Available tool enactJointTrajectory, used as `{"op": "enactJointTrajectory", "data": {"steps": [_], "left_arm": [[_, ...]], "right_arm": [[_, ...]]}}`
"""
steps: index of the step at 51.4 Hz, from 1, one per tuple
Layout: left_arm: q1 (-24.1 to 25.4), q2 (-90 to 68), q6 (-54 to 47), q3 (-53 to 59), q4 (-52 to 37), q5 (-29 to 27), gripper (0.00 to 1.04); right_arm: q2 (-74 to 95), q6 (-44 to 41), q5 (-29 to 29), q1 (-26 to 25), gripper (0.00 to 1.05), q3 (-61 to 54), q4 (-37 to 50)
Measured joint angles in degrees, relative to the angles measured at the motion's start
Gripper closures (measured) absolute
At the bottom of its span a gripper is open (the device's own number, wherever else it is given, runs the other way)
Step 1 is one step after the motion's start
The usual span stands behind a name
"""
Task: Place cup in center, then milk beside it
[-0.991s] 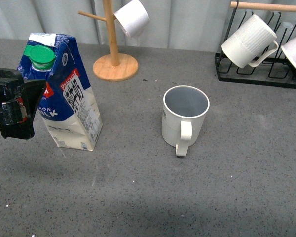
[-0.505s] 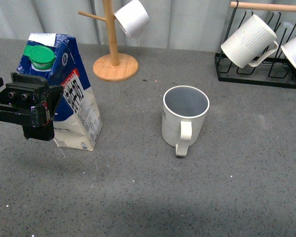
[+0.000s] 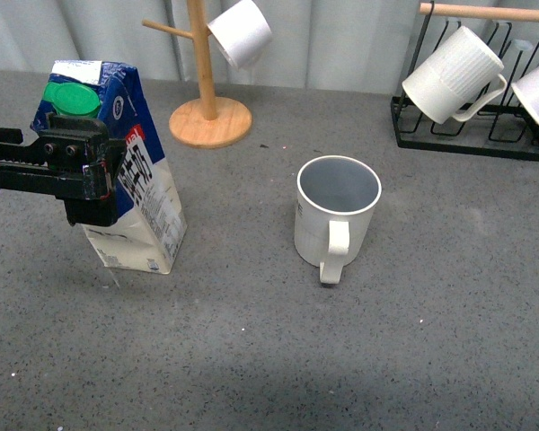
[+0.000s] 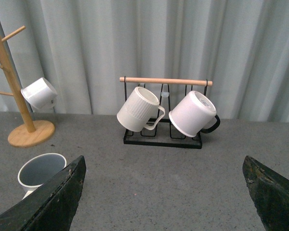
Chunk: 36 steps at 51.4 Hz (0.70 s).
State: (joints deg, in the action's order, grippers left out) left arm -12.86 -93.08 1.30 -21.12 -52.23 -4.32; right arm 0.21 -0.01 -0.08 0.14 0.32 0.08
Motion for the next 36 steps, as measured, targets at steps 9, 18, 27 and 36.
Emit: {"op": "enactJointTrajectory", "data": {"steps": [9, 18, 27, 36], "left_arm": [[0.57, -1.66, 0.46, -1.77, -0.31, -0.09, 0.17], [0.5, -1.73, 0.66, -2.27, -0.33, -0.11, 0.56], [-0.31, -1.01, 0.7, -2.27, -0.24, -0.63, 0.77], [-3.21, -0.07, 0.92, -3.13, 0.15, -1.95, 0.88]], "right_arm": [[0.0, 0.0, 0.0, 0.0, 0.09, 0.0, 0.0], [0.0, 0.0, 0.0, 0.0, 0.09, 0.0, 0.0], [0.0, 0.0, 0.0, 0.0, 0.09, 0.0, 0.0], [0.0, 0.0, 0.0, 0.0, 0.09, -0.02, 0.0]]}}
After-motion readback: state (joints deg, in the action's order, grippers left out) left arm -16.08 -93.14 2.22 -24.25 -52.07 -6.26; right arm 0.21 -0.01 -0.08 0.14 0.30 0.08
